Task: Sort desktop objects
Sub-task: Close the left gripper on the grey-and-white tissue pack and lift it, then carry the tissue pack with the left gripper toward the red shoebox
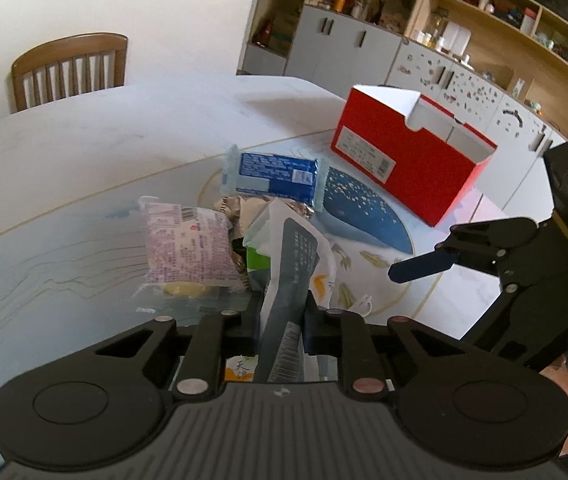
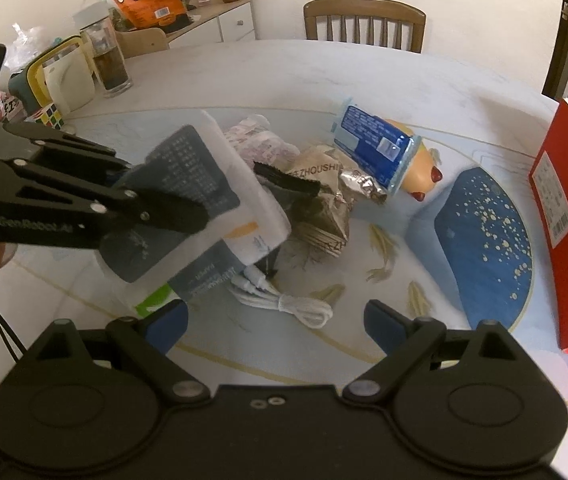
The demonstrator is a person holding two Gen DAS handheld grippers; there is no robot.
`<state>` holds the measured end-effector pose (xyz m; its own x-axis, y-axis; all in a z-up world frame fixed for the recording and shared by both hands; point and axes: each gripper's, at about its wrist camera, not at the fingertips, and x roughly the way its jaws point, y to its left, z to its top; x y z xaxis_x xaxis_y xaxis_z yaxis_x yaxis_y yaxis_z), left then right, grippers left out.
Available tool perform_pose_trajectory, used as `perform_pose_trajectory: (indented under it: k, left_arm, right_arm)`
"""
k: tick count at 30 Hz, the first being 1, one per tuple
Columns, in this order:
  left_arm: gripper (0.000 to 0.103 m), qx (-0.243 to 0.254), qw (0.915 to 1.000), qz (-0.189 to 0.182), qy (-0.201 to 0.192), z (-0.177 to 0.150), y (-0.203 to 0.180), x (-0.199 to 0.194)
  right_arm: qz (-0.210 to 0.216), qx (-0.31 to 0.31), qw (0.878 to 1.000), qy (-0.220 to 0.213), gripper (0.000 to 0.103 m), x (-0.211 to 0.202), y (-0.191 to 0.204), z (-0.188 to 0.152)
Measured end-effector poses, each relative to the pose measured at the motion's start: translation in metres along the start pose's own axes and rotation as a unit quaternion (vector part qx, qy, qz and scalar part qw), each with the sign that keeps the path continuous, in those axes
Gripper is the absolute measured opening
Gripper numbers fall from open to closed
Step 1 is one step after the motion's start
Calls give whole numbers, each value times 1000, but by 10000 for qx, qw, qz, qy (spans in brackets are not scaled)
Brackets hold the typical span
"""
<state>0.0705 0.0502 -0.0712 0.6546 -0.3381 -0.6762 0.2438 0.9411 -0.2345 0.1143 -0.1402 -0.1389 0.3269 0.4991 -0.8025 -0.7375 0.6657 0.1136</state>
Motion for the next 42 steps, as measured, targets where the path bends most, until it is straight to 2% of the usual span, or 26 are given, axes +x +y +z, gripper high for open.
perform_pose_trajectory:
  k: [8, 10, 17, 28, 34, 40, 41, 42]
  left_arm:
    - [16, -225, 9996, 86, -167, -3, 7, -17]
    - [16, -261, 9993, 129, -216, -3, 9, -21]
    - [16, -457, 9978, 242, -411, 1, 20, -34]
    - [16, -558, 9972, 296, -403, 0, 27, -36]
    - [16, -818, 9952, 272, -461, -1, 35, -38]
    - [16, -948, 9940, 245, -497, -1, 37, -40]
    - [16, -947, 9940, 242, -498, -1, 36, -40]
    - [16, -948, 9940, 237, -500, -1, 36, -40]
  right_arm:
    - [87, -156, 9998, 18, 95, 10, 8, 3]
    - [112, -174, 9998, 46, 90, 13, 9, 3]
    - [75, -216, 9997, 32, 90, 21, 11, 3]
    - [-154, -377, 9991, 114, 84, 34, 5, 3]
    - [-176, -580, 9982, 29, 68, 30, 1, 3]
    - [-132, -676, 9976, 9, 40, 30, 5, 5]
    - [-127, -691, 9975, 9, 30, 29, 5, 6]
    - [-156, -709, 9974, 15, 28, 30, 9, 6]
